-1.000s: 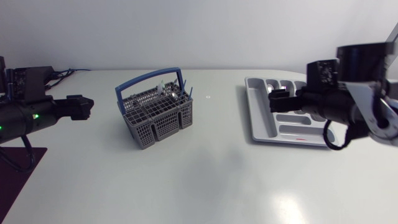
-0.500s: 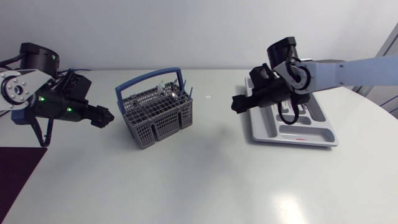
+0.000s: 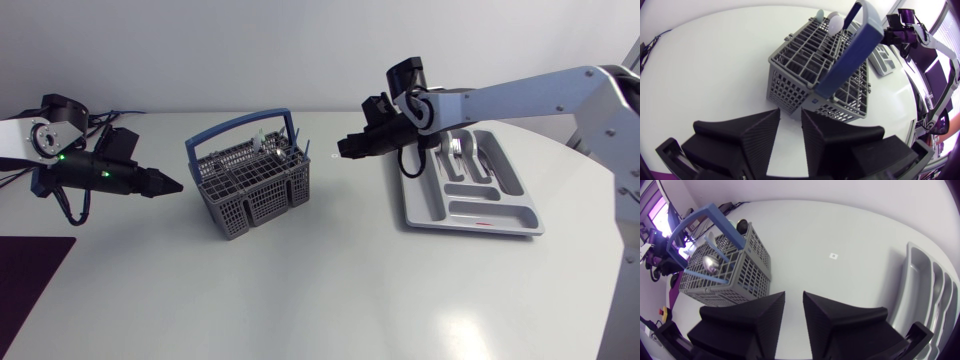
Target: Unload the cutlery basket into the drawer organizer.
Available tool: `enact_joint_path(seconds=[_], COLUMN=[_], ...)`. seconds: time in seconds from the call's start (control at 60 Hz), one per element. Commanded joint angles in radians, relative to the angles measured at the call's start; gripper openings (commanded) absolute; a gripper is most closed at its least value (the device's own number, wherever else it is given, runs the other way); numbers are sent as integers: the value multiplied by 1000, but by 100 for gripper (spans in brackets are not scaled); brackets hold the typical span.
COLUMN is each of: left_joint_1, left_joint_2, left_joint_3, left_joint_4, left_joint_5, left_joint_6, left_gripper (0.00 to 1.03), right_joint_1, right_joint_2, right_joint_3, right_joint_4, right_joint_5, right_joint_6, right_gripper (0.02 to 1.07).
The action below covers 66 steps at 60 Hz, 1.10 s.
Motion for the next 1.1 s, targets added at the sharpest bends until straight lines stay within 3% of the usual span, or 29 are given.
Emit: enact_joint_path(seconds=[0.0,0.167,0.433,0.7,1.083], left_joint_1=[-1,-17,-57,-90,-187], left_joint_2=[46,65,85,88,65], left_joint_3=[33,44,50,46,40], left_joint_4=[2,19,41,47,47], left_joint_5=[21,24,25,28,30], left_joint_6=[34,34,32,32,24], left_gripper=[33,33,34,34,34], right_joint_1=[23,58,116,127,127], right_joint_2=[78,193,271,188,-15], right_joint_3=[92,279,393,247,-43], right_joint_4=[-29,-119,-197,-223,-153], right_joint_5=[-31,-91,-171,-175,-180], right_joint_6=[64,110,141,88,67], right_gripper=[18,18,18,18,18])
